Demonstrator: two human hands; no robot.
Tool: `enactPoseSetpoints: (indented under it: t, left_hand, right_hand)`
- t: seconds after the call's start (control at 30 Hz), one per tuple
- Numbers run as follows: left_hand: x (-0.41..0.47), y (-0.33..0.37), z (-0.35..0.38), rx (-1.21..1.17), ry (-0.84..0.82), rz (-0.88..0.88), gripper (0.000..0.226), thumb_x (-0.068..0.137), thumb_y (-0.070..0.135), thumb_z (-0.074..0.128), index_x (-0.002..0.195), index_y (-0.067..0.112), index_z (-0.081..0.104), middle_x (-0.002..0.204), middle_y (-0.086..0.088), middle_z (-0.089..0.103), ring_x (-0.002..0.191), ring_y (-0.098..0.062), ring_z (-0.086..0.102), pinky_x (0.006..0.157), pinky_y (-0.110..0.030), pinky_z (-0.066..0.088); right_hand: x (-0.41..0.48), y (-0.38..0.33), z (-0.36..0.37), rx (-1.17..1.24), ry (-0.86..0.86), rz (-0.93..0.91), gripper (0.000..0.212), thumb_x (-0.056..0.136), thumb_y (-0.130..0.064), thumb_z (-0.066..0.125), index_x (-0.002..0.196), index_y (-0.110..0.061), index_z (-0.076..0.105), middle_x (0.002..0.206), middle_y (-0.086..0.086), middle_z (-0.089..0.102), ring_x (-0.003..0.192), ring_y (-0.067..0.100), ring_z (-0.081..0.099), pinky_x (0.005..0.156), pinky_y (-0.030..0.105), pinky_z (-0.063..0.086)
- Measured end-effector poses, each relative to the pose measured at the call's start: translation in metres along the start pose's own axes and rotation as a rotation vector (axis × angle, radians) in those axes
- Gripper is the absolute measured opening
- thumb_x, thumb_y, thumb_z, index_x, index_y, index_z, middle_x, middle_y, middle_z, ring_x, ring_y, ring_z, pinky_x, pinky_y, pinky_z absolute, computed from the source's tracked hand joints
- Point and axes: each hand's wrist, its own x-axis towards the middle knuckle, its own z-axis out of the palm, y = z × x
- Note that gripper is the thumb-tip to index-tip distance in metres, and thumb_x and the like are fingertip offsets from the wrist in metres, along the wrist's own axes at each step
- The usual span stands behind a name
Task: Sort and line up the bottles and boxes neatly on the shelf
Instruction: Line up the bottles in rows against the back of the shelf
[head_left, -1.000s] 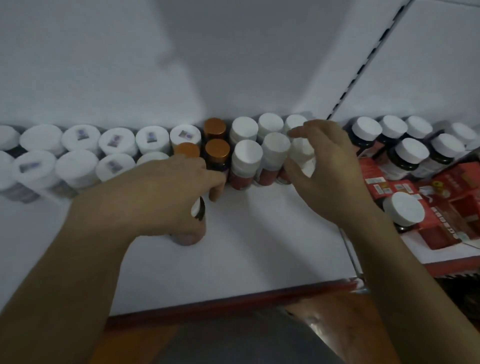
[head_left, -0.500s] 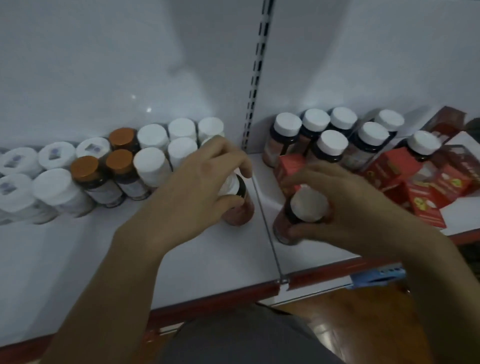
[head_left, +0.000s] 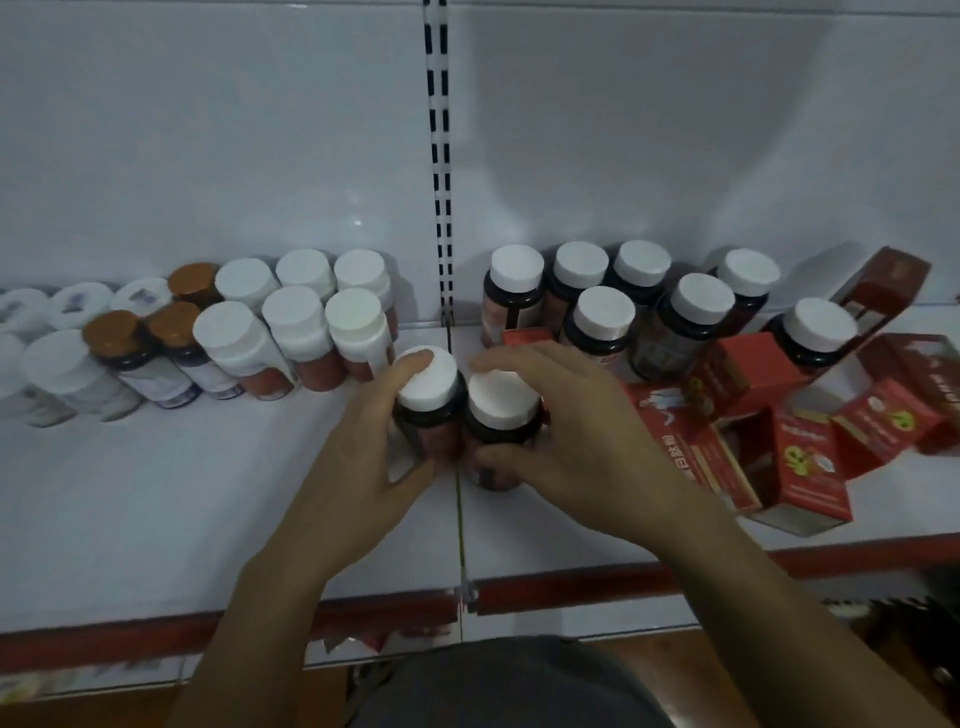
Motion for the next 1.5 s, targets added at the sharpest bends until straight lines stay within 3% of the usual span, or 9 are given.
enactPoseSetpoints:
  t: [0.17, 0.23, 0.37, 0.67, 0.8, 0.97, 1.2, 1.33, 1.5]
  left_hand:
    - [-0.006, 0.001, 0.023, -0.066, 0.215, -0.02, 0.083, 0.088, 0.013, 0.075, 0.152, 0.038, 0.028, 0.157, 0.006, 0.041, 0.143, -0.016, 0.043, 0.111, -0.05, 0.046]
    - [-0.005, -0.001, 0.028, -0.079, 0.256, -0.037, 0.092, 0.088, 0.007, 0.074, 0.153, 0.045, 0.02, 0.157, 0.007, 0.039, 0.144, -0.014, 0.043, 0.111, -0.051, 0.046]
    - [-0.004, -0.012, 0.034, -0.174, 0.304, -0.129, 0.105, 0.085, 0.007, 0.078, 0.161, 0.032, 0.009, 0.155, 0.012, 0.04, 0.143, -0.011, 0.044, 0.107, -0.055, 0.049]
    - [-0.002, -0.011, 0.029, -0.134, 0.28, -0.146, 0.079, 0.078, 0.044, 0.074, 0.146, 0.042, 0.034, 0.138, 0.032, 0.051, 0.126, 0.002, 0.054, 0.101, -0.043, 0.053]
    - [-0.005, -0.015, 0.026, -0.155, 0.258, -0.174, 0.079, 0.08, 0.043, 0.075, 0.148, 0.037, 0.036, 0.142, 0.02, 0.053, 0.13, -0.006, 0.054, 0.103, -0.047, 0.052]
    - [-0.005, -0.016, 0.026, -0.165, 0.277, -0.179, 0.072, 0.083, 0.014, 0.082, 0.139, 0.039, 0.043, 0.132, 0.025, 0.059, 0.12, 0.002, 0.058, 0.099, -0.03, 0.054]
    - [-0.007, -0.011, 0.019, -0.172, 0.235, -0.201, 0.07, 0.084, 0.02, 0.082, 0.137, 0.04, 0.042, 0.129, 0.027, 0.057, 0.118, 0.004, 0.057, 0.096, -0.022, 0.052]
    - [-0.024, -0.02, -0.007, -0.092, 0.231, -0.27, 0.074, 0.084, 0.022, 0.082, 0.144, 0.032, 0.04, 0.135, 0.016, 0.057, 0.118, -0.009, 0.058, 0.097, -0.032, 0.051]
    - [-0.036, -0.029, -0.038, -0.025, 0.354, -0.343, 0.078, 0.081, 0.03, 0.084, 0.143, 0.027, 0.038, 0.131, 0.013, 0.056, 0.116, -0.017, 0.06, 0.097, -0.047, 0.053]
  right_hand:
    - [0.004, 0.006, 0.029, 0.089, 0.066, -0.04, 0.072, 0.079, -0.026, 0.085, 0.141, -0.023, 0.05, 0.135, 0.0, 0.052, 0.124, 0.02, 0.049, 0.105, 0.039, 0.044]
    - [0.002, 0.01, 0.031, 0.123, 0.044, -0.03, 0.076, 0.081, -0.023, 0.083, 0.146, -0.021, 0.045, 0.14, 0.001, 0.048, 0.128, 0.02, 0.048, 0.107, 0.038, 0.045]
    - [-0.006, 0.015, 0.032, 0.152, 0.016, -0.036, 0.082, 0.084, -0.018, 0.08, 0.153, -0.022, 0.036, 0.148, -0.002, 0.042, 0.136, 0.016, 0.043, 0.112, 0.03, 0.04]
    - [-0.005, 0.02, 0.035, 0.211, 0.007, -0.003, 0.083, 0.084, -0.021, 0.08, 0.153, -0.025, 0.034, 0.153, -0.005, 0.042, 0.141, 0.014, 0.039, 0.116, 0.037, 0.039]
    - [0.006, 0.019, 0.029, 0.228, 0.003, 0.005, 0.088, 0.075, -0.022, 0.084, 0.15, -0.024, 0.038, 0.144, -0.002, 0.051, 0.133, 0.014, 0.047, 0.109, 0.035, 0.043]
    - [0.019, 0.003, 0.01, 0.234, 0.065, 0.005, 0.079, 0.068, -0.025, 0.086, 0.138, -0.022, 0.05, 0.127, -0.007, 0.059, 0.116, 0.011, 0.054, 0.099, 0.033, 0.048]
    - [0.061, -0.014, -0.017, 0.133, 0.111, 0.021, 0.076, 0.07, -0.028, 0.081, 0.137, -0.027, 0.046, 0.118, -0.001, 0.061, 0.107, 0.017, 0.058, 0.093, 0.036, 0.051]
    - [0.052, -0.015, 0.002, 0.136, 0.015, 0.008, 0.078, 0.07, -0.026, 0.082, 0.139, -0.024, 0.046, 0.125, -0.004, 0.059, 0.112, 0.012, 0.056, 0.096, 0.026, 0.047]
    - [0.039, -0.022, 0.052, 0.145, -0.073, -0.064, 0.075, 0.07, -0.03, 0.08, 0.138, -0.023, 0.049, 0.127, 0.003, 0.06, 0.116, 0.02, 0.054, 0.098, 0.042, 0.048]
